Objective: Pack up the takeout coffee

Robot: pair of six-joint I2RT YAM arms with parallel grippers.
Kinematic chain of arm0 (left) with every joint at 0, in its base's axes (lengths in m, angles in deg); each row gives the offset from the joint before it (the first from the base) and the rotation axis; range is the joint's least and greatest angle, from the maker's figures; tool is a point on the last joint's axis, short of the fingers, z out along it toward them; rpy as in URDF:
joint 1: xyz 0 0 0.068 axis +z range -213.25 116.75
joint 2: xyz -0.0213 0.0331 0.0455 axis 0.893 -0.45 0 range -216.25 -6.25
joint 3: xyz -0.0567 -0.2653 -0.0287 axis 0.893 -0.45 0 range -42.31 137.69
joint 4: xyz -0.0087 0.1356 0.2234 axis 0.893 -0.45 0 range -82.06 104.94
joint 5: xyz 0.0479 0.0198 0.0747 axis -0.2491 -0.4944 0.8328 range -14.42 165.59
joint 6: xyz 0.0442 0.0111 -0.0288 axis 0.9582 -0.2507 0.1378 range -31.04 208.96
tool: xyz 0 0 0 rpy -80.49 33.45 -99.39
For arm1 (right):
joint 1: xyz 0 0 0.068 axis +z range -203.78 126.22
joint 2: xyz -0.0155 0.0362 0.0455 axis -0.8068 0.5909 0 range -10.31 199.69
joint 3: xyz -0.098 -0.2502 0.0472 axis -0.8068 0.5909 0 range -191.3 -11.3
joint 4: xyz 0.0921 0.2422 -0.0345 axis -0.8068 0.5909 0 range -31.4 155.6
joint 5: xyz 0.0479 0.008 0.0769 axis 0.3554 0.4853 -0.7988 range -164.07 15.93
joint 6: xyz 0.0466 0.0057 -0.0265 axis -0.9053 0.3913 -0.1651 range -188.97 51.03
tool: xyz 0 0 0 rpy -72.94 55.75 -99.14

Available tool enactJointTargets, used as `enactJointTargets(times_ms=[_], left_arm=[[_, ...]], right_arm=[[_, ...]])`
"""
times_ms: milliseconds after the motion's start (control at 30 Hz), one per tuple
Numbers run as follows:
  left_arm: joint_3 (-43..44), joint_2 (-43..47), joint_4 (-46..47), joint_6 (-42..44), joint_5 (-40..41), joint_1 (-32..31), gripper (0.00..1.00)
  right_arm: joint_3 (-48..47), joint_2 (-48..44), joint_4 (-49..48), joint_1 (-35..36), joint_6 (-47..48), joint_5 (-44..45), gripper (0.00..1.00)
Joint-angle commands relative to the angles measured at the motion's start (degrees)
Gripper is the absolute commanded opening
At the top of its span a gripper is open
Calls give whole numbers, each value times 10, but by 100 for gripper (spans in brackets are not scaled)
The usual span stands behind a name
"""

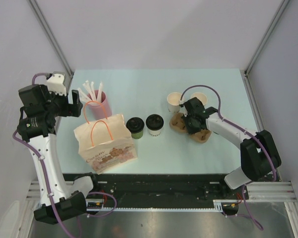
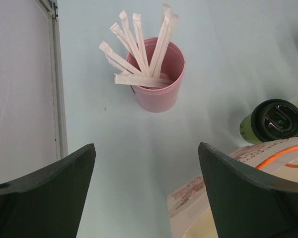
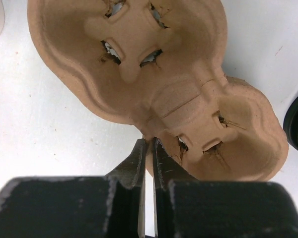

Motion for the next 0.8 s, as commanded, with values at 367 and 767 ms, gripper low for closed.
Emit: enactJointTargets(times_ms=[367, 767], left_arm=[[-3, 6, 8, 40, -37, 5, 90], [-5, 9, 8, 43, -34, 5, 90]], right_arm=[[-10, -49, 18, 5, -24, 31, 8], [-9, -27, 8, 5, -30, 20, 15]])
